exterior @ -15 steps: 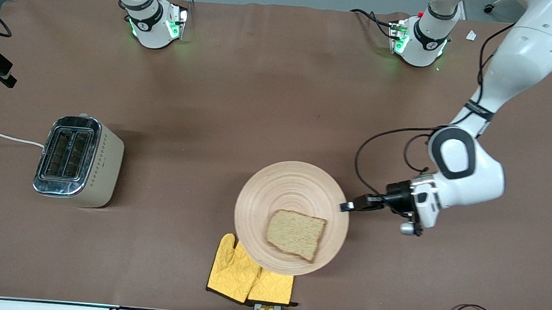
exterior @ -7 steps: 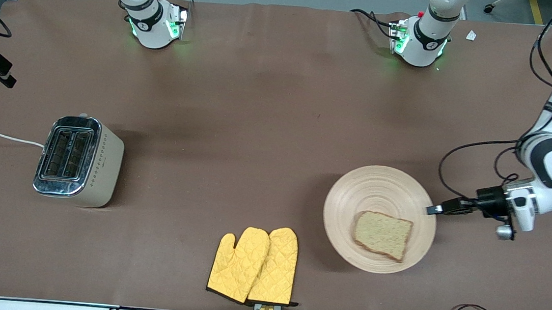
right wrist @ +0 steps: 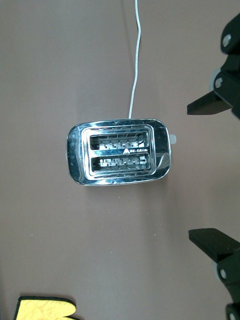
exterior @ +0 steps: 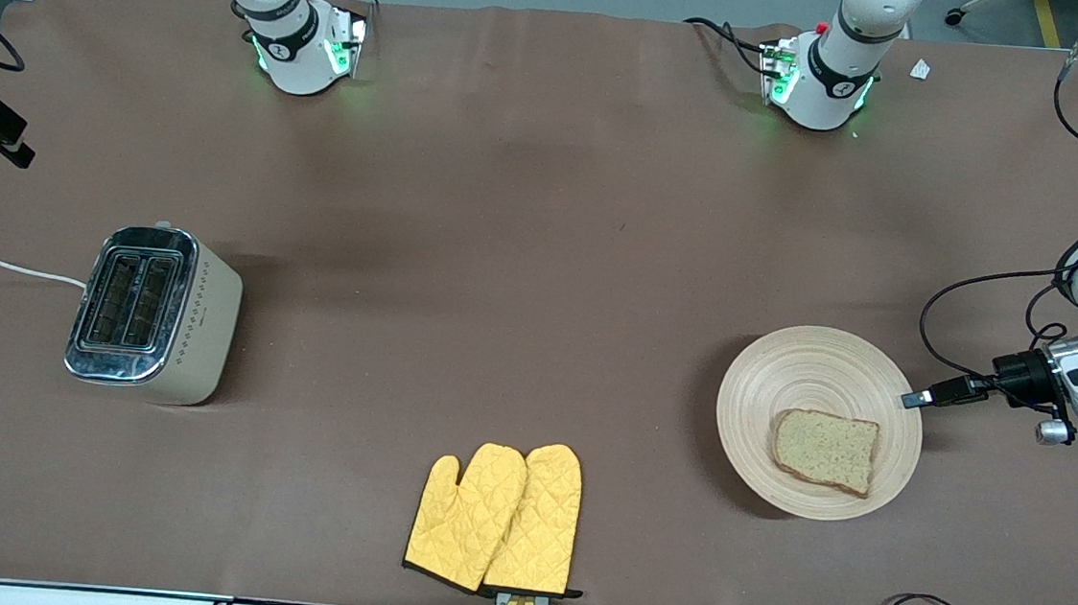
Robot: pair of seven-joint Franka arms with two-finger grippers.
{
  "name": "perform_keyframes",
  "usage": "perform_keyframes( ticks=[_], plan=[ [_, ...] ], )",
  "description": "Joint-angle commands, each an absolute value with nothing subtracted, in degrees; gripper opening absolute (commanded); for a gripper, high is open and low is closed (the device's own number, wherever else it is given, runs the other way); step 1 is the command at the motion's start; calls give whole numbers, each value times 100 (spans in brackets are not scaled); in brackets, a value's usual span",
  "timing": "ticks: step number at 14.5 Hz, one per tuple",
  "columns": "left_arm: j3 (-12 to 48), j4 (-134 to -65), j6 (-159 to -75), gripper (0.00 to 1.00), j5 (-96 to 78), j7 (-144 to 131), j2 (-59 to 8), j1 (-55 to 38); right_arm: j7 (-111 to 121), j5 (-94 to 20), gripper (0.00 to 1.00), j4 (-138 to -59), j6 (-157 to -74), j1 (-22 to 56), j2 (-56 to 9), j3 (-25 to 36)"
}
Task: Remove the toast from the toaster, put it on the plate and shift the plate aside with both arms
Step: 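Drag the plate with the left gripper away from the toaster, then open the left gripper and pull it back from the plate rim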
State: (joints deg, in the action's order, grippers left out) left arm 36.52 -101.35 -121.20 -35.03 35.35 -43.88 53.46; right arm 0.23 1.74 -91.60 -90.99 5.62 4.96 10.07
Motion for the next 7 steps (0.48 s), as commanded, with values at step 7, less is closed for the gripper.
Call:
perform_keyframes(
  ticks=[7],
  plan=[
    [3243,-10037,-12015,36,-3533,3727,-4720,5379,106,185,100,-9228,-9088,466,501,984]
  ],
)
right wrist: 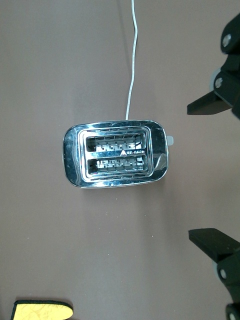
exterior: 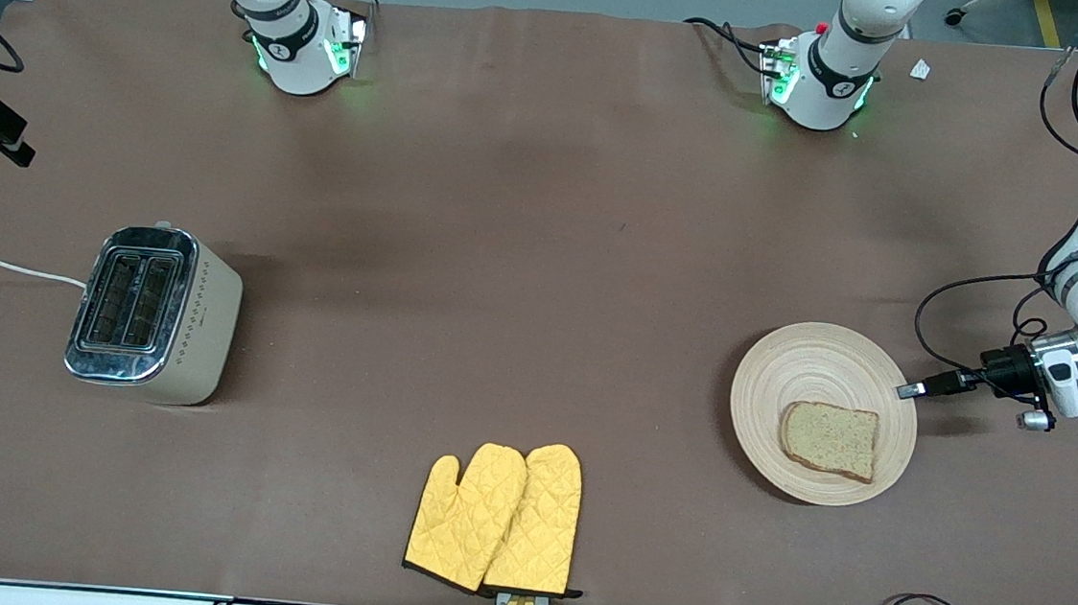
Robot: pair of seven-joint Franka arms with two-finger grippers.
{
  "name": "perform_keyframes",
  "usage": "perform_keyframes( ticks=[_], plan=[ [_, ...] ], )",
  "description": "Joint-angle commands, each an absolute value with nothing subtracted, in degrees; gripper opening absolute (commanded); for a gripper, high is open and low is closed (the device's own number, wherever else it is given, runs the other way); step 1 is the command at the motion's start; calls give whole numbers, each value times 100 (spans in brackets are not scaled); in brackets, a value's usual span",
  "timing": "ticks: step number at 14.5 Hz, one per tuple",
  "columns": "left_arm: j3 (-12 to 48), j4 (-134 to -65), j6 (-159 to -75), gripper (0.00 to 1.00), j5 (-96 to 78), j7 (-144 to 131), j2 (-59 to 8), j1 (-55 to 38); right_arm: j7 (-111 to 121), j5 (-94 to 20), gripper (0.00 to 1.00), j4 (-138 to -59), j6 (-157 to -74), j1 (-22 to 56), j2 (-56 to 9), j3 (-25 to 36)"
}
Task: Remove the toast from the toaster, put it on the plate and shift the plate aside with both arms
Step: 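Open the left gripper and pull it back from the plate rim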
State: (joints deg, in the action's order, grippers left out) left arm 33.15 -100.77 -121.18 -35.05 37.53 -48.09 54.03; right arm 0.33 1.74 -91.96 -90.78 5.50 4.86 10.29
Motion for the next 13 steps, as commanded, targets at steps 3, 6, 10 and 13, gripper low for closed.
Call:
perform_keyframes(
  ticks=[3,6,10,13],
  plan=[
    [3243,-9897,-12015,100,-3263,3700,-4702,5352,114,185,100,-9246,-9097,466,501,984],
    [3243,-9590,-12006,100,-2771,3516,-4685,5344,114,176,100,-9246,-9097,475,501,984],
    [3252,-8897,-11875,100,-1821,2867,-4658,5055,114,176,100,-9246,-9088,475,501,984],
    [3191,-8176,-11523,100,-1302,1920,-4711,4467,106,176,100,-9255,-9088,475,501,984]
  ],
)
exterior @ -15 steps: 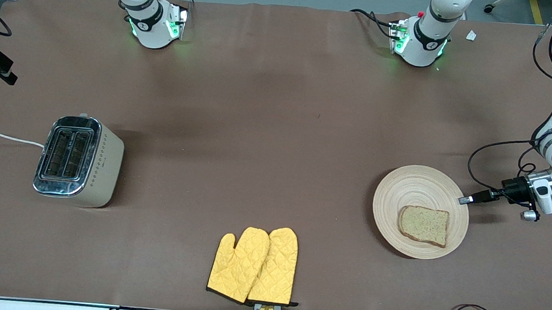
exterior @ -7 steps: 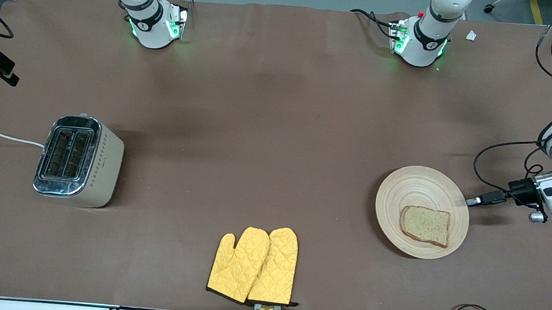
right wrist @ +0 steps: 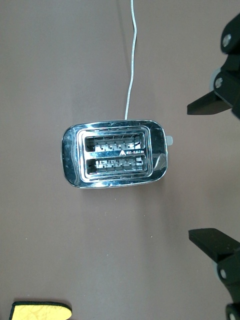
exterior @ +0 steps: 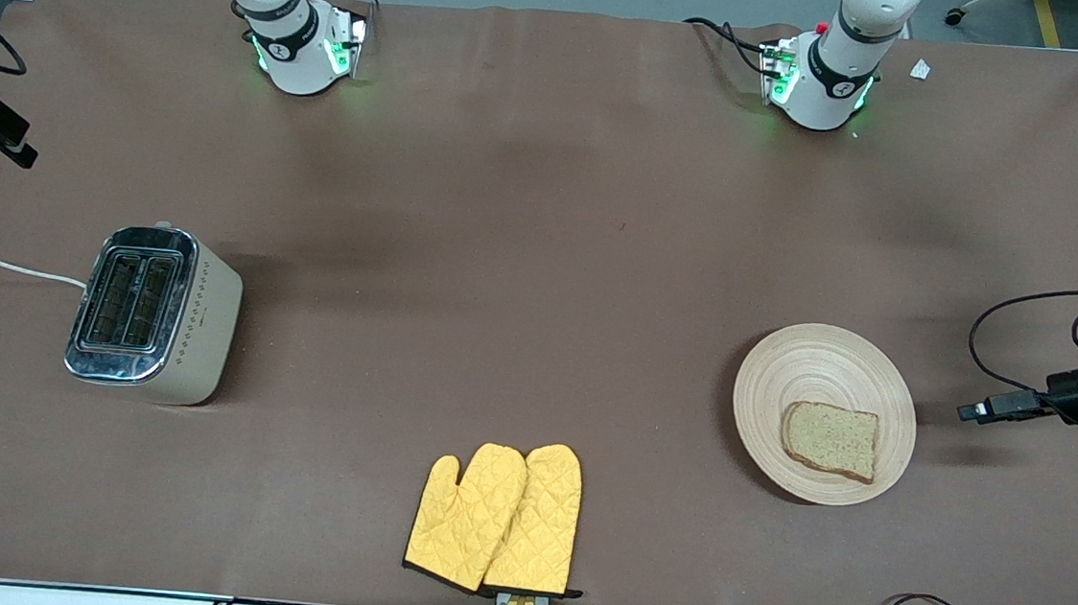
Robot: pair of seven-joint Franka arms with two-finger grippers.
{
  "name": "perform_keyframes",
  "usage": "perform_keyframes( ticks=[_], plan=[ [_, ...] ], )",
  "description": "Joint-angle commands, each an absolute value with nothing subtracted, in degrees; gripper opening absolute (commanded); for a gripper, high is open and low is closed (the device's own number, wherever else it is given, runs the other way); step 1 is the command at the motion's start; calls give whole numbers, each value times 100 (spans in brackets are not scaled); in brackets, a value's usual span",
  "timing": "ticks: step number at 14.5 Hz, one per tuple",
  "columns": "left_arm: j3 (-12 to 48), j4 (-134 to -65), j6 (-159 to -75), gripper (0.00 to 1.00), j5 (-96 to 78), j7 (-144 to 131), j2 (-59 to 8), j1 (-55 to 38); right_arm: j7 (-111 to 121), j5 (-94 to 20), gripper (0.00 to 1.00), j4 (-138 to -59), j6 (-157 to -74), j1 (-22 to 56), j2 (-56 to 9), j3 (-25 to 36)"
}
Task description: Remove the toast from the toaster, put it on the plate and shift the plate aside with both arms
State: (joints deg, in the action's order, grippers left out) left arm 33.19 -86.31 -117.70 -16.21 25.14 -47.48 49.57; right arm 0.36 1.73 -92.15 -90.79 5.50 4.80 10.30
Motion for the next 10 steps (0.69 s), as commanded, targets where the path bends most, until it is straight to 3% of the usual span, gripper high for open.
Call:
perform_keyframes(
  ticks=[1,4,10],
  plan=[
    [3077,-7965,-11514,100,-1196,1568,-4711,4213,114,176,100,-9255,-9088,475,501,984],
    [2611,-7534,-11522,100,-1107,610,-4650,3316,106,176,100,-9255,-9088,466,501,984],
    [2610,-7400,-11522,100,-793,-894,-4220,2497,105,176,100,-9255,-9097,475,501,984]
  ],
)
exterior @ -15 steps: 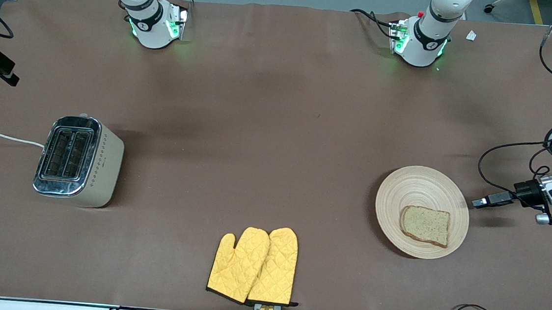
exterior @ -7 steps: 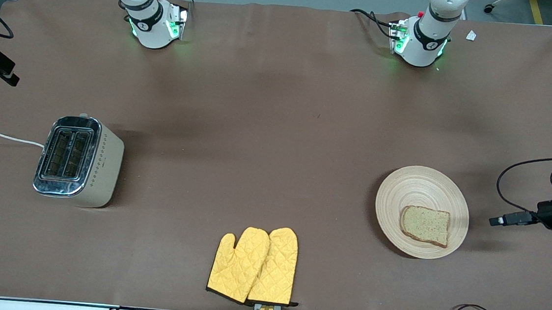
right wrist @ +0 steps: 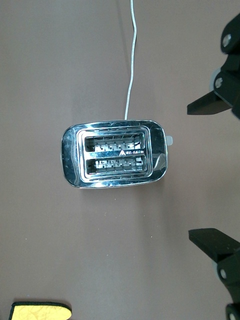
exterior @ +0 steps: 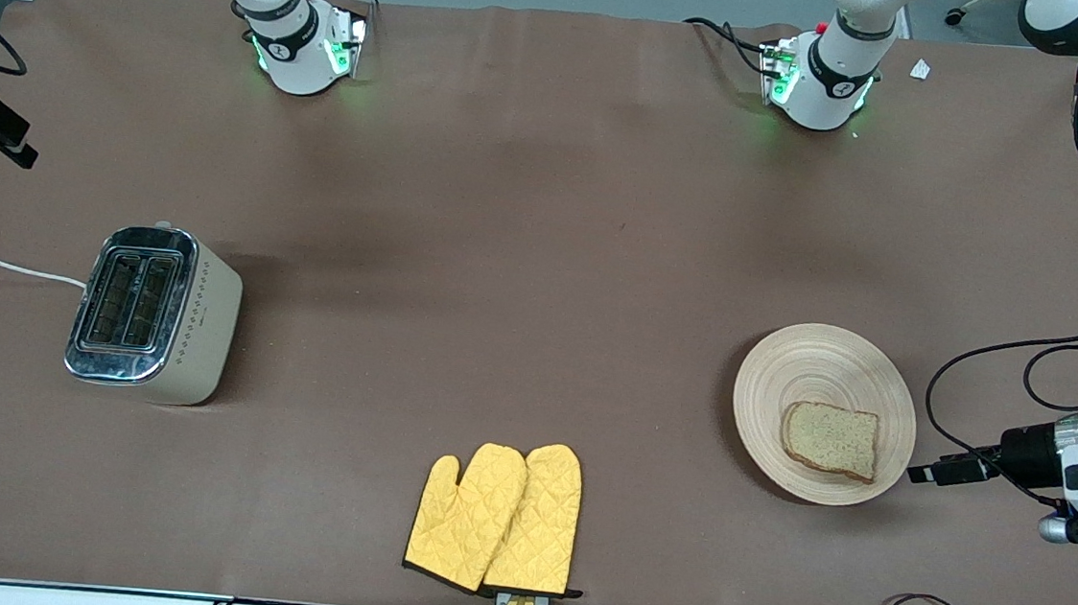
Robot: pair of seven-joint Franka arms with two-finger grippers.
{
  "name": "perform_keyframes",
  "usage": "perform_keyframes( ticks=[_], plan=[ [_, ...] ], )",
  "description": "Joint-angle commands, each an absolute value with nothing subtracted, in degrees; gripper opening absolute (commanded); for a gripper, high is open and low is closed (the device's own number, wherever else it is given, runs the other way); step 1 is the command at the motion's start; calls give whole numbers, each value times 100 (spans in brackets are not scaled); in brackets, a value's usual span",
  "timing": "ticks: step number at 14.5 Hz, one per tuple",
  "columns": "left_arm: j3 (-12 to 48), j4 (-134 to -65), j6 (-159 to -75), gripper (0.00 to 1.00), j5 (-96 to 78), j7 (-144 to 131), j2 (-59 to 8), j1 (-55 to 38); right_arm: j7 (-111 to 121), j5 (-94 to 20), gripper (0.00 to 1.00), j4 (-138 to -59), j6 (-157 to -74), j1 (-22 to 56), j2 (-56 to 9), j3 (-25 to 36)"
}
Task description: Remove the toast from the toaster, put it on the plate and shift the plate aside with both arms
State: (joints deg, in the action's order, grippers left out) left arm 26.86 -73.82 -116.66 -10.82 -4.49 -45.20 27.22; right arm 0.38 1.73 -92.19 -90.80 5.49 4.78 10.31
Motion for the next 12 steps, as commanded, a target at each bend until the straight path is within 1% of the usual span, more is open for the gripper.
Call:
perform_keyframes(
  ticks=[1,2,4,7,12],
  plan=[
    [2671,-7409,-11522,100,-495,-1245,-4097,2348,114,176,100,-9255,-9088,466,501,984],
    [2672,-7409,-11522,100,-162,-1587,-3983,2129,114,176,100,-9255,-9097,466,501,984],
    [2681,-7505,-11453,100,568,-2151,-3483,1707,114,176,100,-9255,-9097,466,501,984],
    [2681,-7550,-10462,100,1080,-2338,-2797,1363,114,176,100,-9255,-9097,466,501,984],
    [2698,-7532,-9608,100,1195,-2215,-1768,1230,114,176,100,-9255,-9088,466,510,984]
  ],
)
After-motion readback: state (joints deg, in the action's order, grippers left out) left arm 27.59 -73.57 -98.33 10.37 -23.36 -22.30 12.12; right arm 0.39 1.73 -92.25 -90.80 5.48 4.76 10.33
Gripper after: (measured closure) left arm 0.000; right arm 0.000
